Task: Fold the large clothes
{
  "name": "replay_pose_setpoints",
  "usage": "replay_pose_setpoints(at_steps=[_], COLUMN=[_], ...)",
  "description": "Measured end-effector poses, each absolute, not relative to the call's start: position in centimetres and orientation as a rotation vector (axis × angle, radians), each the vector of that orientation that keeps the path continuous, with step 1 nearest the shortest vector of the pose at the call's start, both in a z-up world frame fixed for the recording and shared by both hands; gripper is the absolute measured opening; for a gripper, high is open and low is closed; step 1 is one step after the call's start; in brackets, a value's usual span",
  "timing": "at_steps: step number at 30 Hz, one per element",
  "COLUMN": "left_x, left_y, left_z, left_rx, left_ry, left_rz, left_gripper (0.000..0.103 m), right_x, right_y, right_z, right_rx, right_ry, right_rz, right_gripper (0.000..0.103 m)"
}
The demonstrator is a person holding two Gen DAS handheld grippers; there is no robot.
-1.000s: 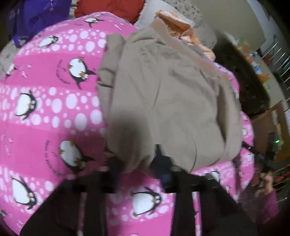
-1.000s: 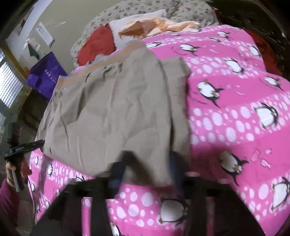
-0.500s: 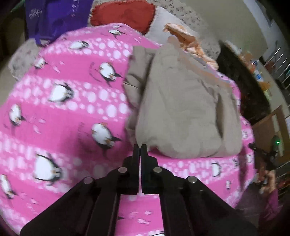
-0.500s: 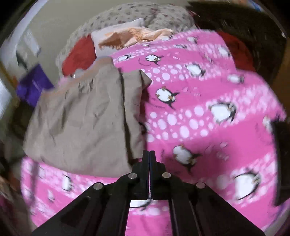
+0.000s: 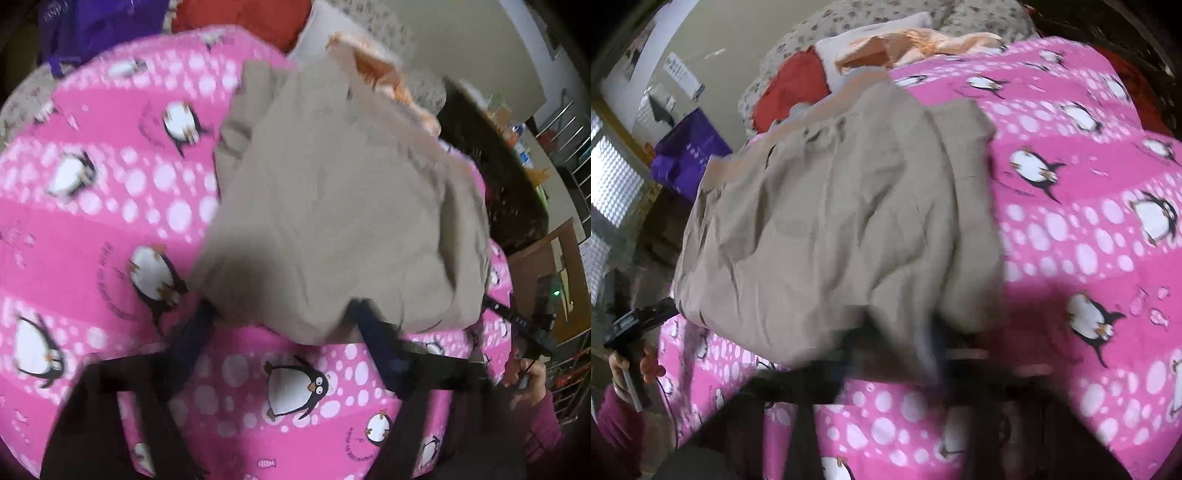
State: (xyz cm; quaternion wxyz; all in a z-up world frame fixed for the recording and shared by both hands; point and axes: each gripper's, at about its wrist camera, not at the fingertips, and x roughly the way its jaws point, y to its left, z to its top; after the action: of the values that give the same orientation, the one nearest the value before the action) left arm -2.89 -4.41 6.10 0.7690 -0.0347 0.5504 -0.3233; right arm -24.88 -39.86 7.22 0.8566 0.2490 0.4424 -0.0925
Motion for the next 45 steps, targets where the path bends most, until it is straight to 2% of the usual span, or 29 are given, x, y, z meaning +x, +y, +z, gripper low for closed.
replay_pose_setpoints(at_steps=[1, 7, 13, 14, 16, 17, 18, 21, 22, 24, 33, 37, 40, 45], left_x=[-2.9, -3.9, -2.9, -3.2, -3.2, -3.2, -3.3, -3.8, -3.8, -3.3, -0.8, -0.3, -0.4, -0.6], left_y=[-5.0, -3.5, -1.4, -0.9, 0.0, 0.3, 0.3, -0.7, -1.3, -2.9, -8.6, -9.1, -9.4, -9.5], left_z=[5.7, 10.7, 6.9, 6.7, 6.9, 7.3, 7.9, 10.3, 10.8, 11.4, 7.1, 6.2, 6.4, 7.2], left_rx=[-0.032, 0.028, -0.067, -0.095, -0.160, -0.171, -0.167, -0.090, -0.059, -0.016, 0.155, 0.172, 0.200, 0.219], left_ry=[1.220, 1.075, 1.174, 1.178, 1.184, 1.176, 1.157, 1.053, 1.029, 0.997, 1.035, 1.043, 1.031, 1.032], left_rz=[-0.685, -0.715, -0.654, -0.658, -0.656, -0.649, -0.643, -0.631, -0.624, -0.601, -0.455, -0.435, -0.433, -0.436], left_gripper=[0.003, 0.001, 0.000, 0.000, 0.012, 0.030, 0.043, 0.050, 0.058, 0.064, 0.064, 0.064, 0.065, 0.065], right_x=[-25.0, -27.9, -29.0, -29.1, -29.1, -28.9, -28.6, -27.0, -26.1, -23.4, -10.2, -6.6, -5.7, -7.8], right_y=[-39.4, -41.6, -42.6, -42.2, -41.7, -41.4, -41.1, -39.6, -38.8, -36.9, -30.0, -30.2, -31.7, -31.6], right_z=[7.7, 12.4, 8.9, 8.9, 9.6, 10.3, 11.3, 14.0, 14.7, 15.3, 13.4, 10.4, 8.1, 9.8], right_rx=[0.495, 0.429, 0.507, 0.504, 0.485, 0.460, 0.438, 0.401, 0.394, 0.395, 0.158, 0.051, 0.130, 0.138], right_ry=[0.917, 0.846, 0.942, 0.937, 0.947, 0.951, 0.939, 0.866, 0.850, 0.839, 0.884, 0.948, 0.984, 0.966], right_rz=[-0.215, -0.304, -0.304, -0.303, -0.335, -0.362, -0.382, -0.337, -0.306, -0.210, -0.099, -0.197, -0.204, -0.170], right_gripper=[0.003, 0.000, 0.001, 0.007, 0.020, 0.035, 0.039, 0.039, 0.039, 0.039, 0.037, 0.037, 0.038, 0.045])
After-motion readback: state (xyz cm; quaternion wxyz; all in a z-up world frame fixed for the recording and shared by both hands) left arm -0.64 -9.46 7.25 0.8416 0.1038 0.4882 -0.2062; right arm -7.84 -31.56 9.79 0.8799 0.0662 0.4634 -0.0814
